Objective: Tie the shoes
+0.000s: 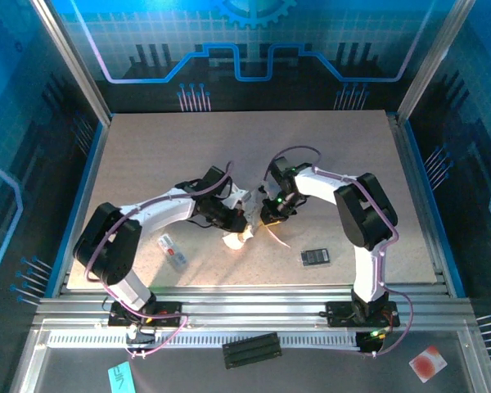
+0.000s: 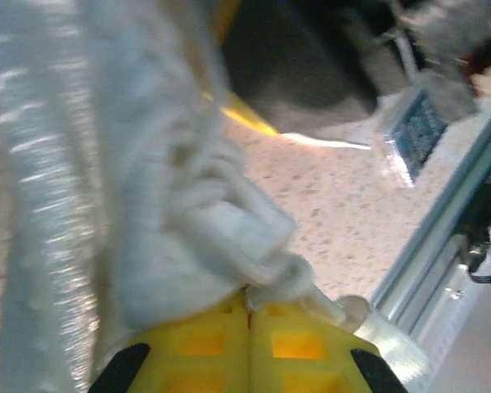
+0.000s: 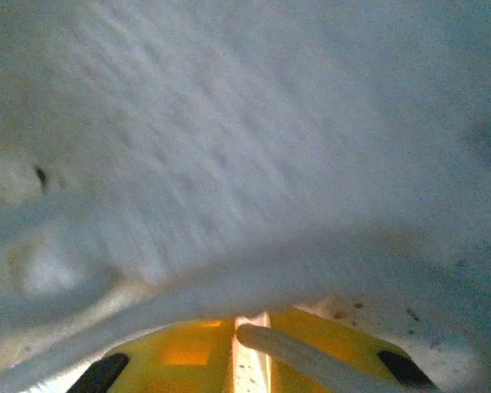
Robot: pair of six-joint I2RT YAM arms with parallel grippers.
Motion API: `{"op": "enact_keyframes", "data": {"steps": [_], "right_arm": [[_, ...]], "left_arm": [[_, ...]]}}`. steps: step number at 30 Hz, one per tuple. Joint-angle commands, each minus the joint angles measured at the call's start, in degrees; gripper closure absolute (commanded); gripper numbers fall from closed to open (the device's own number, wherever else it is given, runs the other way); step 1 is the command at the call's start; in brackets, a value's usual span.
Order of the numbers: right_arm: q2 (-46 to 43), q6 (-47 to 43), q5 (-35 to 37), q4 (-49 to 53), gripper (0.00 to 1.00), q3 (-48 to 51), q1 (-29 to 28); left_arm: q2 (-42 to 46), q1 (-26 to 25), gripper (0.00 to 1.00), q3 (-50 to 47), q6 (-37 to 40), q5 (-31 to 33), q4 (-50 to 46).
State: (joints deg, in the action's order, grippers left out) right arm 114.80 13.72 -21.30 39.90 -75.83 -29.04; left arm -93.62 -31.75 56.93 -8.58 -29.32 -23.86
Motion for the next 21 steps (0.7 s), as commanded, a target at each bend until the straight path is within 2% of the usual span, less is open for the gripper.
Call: {"op": "enact_keyframes", "data": {"steps": [1, 6, 9, 13, 16, 21], "right_arm": [[2.53, -0.62, 3.17, -7.02, 0.84, -5.12, 1.38], [2.53, -3.20, 4.72, -3.78, 0.84, -9.84, 2.09], [1.77, -4.46, 5.71, -1.75, 0.81, -10.45, 2.23], [-3.53, -5.90, 8.20, -2.72, 0.69, -4.79, 2.86], [-10.27, -7.15, 8.98, -5.56, 0.56, 1.83, 3.90], [-22.11, -9.89, 11.99, -8.35, 0.48, 10.65, 3.67]], "left_arm": [[2.02, -1.30, 1.00, -0.44, -5.77, -3.18, 3.99], [1.75, -0.75, 1.00, 1.76, -4.68, -0.77, 0.53], [0.95, -0.01, 1.00, 2.72, -0.97, 0.92, -3.26], [2.89, 1.65, 1.00, 3.69, 7.04, 5.22, -9.62], [5.20, 2.90, 1.00, 4.41, 14.03, 6.17, -12.88], [5.77, 4.85, 1.00, 6.85, 22.30, 6.59, -17.28]]}}
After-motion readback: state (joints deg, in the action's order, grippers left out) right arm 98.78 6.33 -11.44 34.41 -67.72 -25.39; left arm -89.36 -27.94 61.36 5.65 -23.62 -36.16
